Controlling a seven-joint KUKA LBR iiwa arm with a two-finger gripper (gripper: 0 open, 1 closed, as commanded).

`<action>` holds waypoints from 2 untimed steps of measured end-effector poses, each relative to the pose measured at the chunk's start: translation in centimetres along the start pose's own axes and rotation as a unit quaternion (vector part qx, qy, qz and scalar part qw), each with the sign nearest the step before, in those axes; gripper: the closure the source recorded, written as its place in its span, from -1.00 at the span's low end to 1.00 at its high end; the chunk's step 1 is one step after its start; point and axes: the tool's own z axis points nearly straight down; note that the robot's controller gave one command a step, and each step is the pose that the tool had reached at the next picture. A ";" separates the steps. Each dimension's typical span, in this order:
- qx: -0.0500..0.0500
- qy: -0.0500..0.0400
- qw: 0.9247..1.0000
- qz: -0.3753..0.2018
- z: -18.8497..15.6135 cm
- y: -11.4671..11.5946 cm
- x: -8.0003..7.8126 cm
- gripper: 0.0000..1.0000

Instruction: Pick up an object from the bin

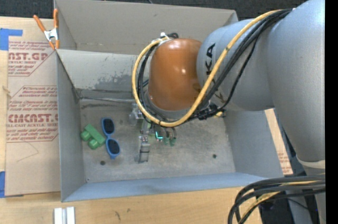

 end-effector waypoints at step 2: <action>-0.001 -0.005 0.998 0.058 5.0 8.8 -1.8 -1.00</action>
Offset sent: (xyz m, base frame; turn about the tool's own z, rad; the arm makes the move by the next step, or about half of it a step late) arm 0.0142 0.0960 -0.0805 0.3453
